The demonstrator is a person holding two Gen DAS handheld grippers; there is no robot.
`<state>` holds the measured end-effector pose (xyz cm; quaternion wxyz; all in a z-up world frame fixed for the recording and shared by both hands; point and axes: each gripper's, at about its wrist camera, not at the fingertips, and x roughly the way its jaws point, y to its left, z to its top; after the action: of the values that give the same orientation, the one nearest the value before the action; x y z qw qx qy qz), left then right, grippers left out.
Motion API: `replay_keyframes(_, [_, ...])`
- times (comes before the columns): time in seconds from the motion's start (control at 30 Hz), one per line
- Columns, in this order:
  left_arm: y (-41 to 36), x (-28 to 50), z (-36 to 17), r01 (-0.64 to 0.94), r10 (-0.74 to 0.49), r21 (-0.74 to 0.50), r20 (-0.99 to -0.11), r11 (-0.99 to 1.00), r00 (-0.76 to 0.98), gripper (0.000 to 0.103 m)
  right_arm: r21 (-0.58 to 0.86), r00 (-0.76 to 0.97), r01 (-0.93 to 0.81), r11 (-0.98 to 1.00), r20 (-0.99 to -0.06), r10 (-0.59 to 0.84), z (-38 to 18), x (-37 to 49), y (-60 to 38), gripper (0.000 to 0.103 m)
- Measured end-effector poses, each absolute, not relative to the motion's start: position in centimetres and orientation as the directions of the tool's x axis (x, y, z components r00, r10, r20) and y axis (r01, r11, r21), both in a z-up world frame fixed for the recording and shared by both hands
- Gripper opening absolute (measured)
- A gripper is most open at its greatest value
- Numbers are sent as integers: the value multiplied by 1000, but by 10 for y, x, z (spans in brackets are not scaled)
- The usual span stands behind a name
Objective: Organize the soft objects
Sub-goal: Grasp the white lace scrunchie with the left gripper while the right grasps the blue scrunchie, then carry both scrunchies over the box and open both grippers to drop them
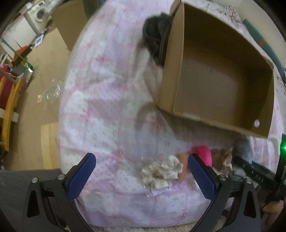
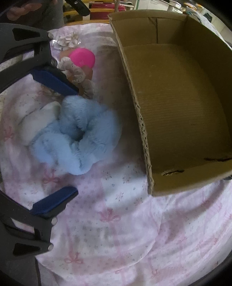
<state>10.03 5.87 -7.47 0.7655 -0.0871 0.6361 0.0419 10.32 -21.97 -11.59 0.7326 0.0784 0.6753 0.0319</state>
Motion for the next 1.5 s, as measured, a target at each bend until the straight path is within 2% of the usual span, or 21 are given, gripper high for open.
replay_keyframes(0.03, [58, 101, -79, -170, -59, -89, -983, 981, 172, 97, 168, 87, 51, 984, -983, 163, -117, 103, -219, 79])
replay_keyframes(0.1, [55, 102, -86, -158, -90, -113, -985, 981, 147, 86, 195, 86, 53, 979, -978, 191, -119, 101, -219, 49])
replay_keyframes(0.13, [53, 103, -89, -154, -102, -123, -985, 980, 141, 83, 214, 88, 55, 975, -974, 209, -119, 102, -219, 42])
replay_keyframes(0.2, [51, 105, -94, -141, -118, -136, -985, 981, 127, 71, 234, 107, 64, 970, -968, 226, -118, 100, -222, 32])
replay_keyframes(0.23, [49, 106, -97, -132, -124, -140, -985, 981, 120, 68, 235, 122, 62, 970, -966, 226, -114, 98, -223, 29])
replay_keyframes(0.3, [46, 108, -103, -112, -148, -159, -984, 981, 101, 52, 246, 167, 50, 968, -958, 234, -104, 92, -223, 27])
replay_keyframes(0.43, [39, 111, -118, -88, -164, -169, -985, 982, 63, 39, 276, 234, 29, 961, -936, 262, -86, 76, -228, 26])
replay_keyframes(0.5, [37, 112, -123, -80, -164, -167, -985, 983, 52, 22, 295, 244, 30, 955, -929, 280, -87, 71, -230, 26])
replay_keyframes(0.6, [39, 112, -124, -79, -163, -168, -984, 983, 66, 11, 307, 247, 31, 951, -925, 290, -86, 71, -232, 26])
replay_keyframes(0.87, [60, 100, -87, -133, -189, -211, -968, 968, 164, 11, 335, 266, -7, 942, -908, 325, -59, 73, -252, 24])
replay_keyframes(1.1, [66, 87, -61, -139, -154, -187, -963, 972, 220, 11, 421, 266, -100, 902, -862, 432, -45, 58, -233, 23])
replay_keyframes(1.33, [51, 84, -63, -126, -116, -151, -962, 981, 245, 11, 410, 275, -184, 893, -851, 448, -37, 44, -210, 23])
replay_keyframes(1.5, [42, 78, -42, -93, -106, -140, -947, 986, 304, 10, 421, 295, -181, 889, -839, 457, -33, 46, -214, 23])
